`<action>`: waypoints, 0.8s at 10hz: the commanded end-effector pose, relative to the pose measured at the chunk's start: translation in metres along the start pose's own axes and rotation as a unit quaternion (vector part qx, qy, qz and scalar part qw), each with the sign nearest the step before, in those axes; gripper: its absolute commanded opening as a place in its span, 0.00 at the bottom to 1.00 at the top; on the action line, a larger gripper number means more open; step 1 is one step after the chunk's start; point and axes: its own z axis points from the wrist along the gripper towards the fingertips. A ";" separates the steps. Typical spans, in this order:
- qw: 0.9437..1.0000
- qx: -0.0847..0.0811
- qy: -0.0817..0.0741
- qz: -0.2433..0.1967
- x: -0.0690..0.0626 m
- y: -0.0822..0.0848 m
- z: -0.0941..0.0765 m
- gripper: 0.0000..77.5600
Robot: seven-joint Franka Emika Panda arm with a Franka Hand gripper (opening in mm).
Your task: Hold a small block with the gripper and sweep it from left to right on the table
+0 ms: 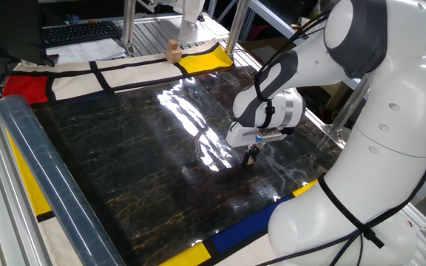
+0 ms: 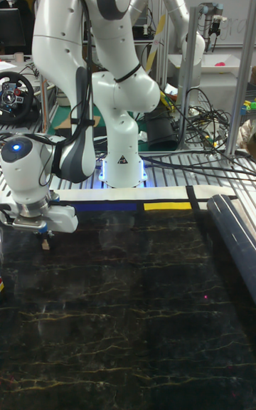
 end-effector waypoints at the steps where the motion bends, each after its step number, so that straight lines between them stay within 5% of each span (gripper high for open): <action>1: 1.000 0.000 0.001 -0.006 -0.005 -0.007 0.003 0.01; 8: 1.000 -0.003 0.000 -0.013 -0.009 -0.009 0.001 0.01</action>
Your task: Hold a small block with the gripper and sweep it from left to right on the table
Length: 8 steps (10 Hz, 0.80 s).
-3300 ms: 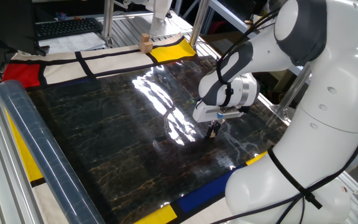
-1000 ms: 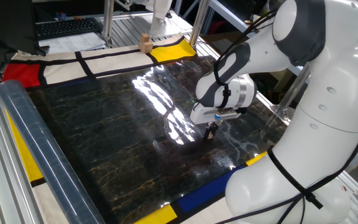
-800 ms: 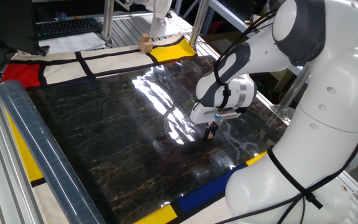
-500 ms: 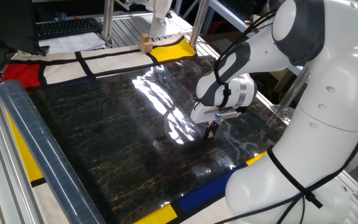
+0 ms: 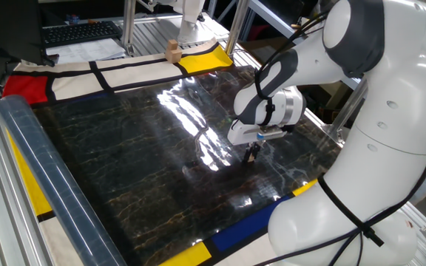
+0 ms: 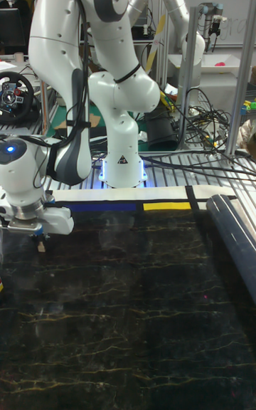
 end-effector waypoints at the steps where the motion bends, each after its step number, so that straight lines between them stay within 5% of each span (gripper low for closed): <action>1: 1.000 -0.004 0.003 0.003 0.002 0.003 0.001 0.01; 8: 1.000 -0.004 0.003 0.012 0.009 0.020 -0.004 0.01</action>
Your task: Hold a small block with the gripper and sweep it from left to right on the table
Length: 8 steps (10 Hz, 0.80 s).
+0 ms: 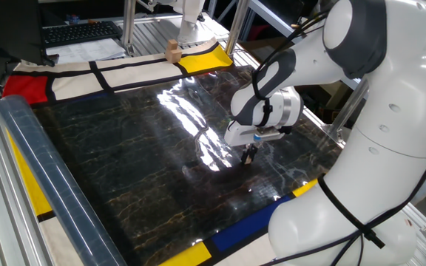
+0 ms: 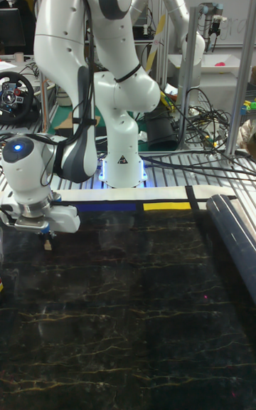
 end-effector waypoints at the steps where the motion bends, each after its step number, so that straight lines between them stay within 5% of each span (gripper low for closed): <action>1: 1.000 0.000 -0.001 0.005 0.002 0.006 -0.002 0.01; 8: 1.000 0.003 -0.002 0.007 0.001 0.006 0.006 0.01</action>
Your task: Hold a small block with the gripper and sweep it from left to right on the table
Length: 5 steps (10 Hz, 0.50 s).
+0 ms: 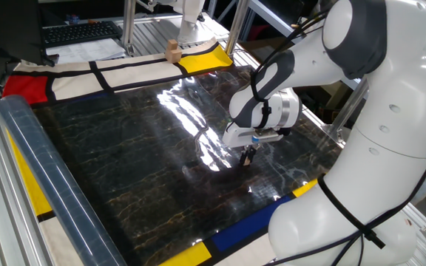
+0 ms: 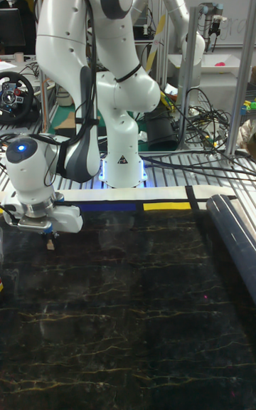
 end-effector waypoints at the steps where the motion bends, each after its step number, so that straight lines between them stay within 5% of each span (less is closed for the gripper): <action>1: 1.000 0.001 -0.002 0.002 -0.001 -0.002 0.003 0.01; 5: 1.000 0.006 -0.002 -0.026 -0.001 -0.002 0.003 0.01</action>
